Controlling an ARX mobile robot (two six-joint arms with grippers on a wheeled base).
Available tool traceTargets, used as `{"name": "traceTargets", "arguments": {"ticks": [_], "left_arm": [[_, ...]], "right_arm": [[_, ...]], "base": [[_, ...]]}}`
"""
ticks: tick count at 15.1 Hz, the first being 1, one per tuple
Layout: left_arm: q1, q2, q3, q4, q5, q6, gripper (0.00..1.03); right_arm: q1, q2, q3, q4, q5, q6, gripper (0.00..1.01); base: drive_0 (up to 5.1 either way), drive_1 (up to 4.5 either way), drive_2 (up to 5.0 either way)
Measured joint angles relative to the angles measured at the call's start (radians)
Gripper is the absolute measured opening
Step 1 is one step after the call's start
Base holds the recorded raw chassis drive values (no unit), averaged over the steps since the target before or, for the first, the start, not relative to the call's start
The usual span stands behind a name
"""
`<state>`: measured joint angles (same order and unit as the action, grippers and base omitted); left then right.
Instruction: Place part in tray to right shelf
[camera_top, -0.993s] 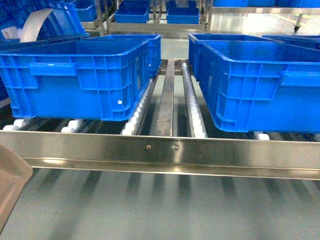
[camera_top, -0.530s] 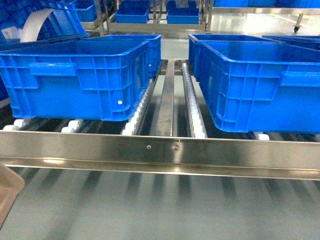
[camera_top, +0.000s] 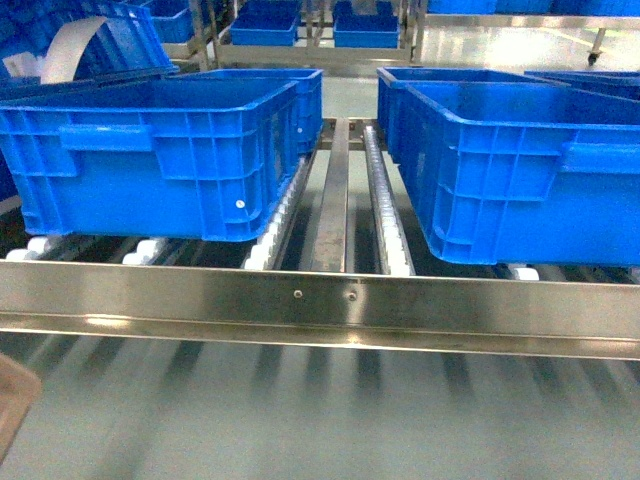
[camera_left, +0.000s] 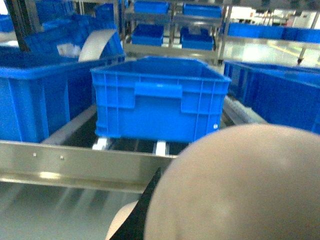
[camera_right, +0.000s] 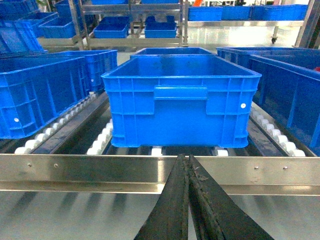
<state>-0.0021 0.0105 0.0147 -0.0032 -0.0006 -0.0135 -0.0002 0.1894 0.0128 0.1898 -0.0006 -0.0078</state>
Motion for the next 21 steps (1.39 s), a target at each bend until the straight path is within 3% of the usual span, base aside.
{"name": "traceTargets", "arguments": {"ticks": [1, 3, 11, 12, 14, 15, 21], "left_arm": [[0.000, 0.000, 0.000, 0.007, -0.001, 0.001, 0.13], [0.000, -0.001, 0.000, -0.008, -0.002, 0.000, 0.13], [0.000, -0.001, 0.000, -0.005, 0.000, 0.003, 0.13], [0.000, -0.001, 0.000, -0.005, 0.000, 0.003, 0.13], [0.000, -0.001, 0.000, -0.005, 0.000, 0.003, 0.13], [0.000, -0.001, 0.000, -0.005, 0.000, 0.003, 0.13], [0.000, -0.001, 0.000, -0.005, 0.000, 0.003, 0.13]], "right_arm": [[0.000, -0.018, 0.000, -0.018, 0.000, 0.000, 0.02], [0.000, -0.176, 0.001, -0.197, 0.000, 0.000, 0.02], [0.000, -0.185, 0.001, -0.195, 0.000, 0.000, 0.02], [0.000, -0.185, 0.001, -0.195, 0.000, 0.000, 0.10], [0.000, -0.185, 0.001, -0.195, 0.000, 0.000, 0.37], [0.000, -0.185, 0.001, -0.195, 0.000, 0.000, 0.47], [0.000, -0.185, 0.001, -0.195, 0.000, 0.000, 0.74]], "base": [[0.0, 0.00, 0.0], [0.0, 0.00, 0.0], [0.0, 0.00, 0.0], [0.0, 0.00, 0.0], [0.0, 0.00, 0.0], [0.0, 0.00, 0.0], [0.0, 0.00, 0.0]]}}
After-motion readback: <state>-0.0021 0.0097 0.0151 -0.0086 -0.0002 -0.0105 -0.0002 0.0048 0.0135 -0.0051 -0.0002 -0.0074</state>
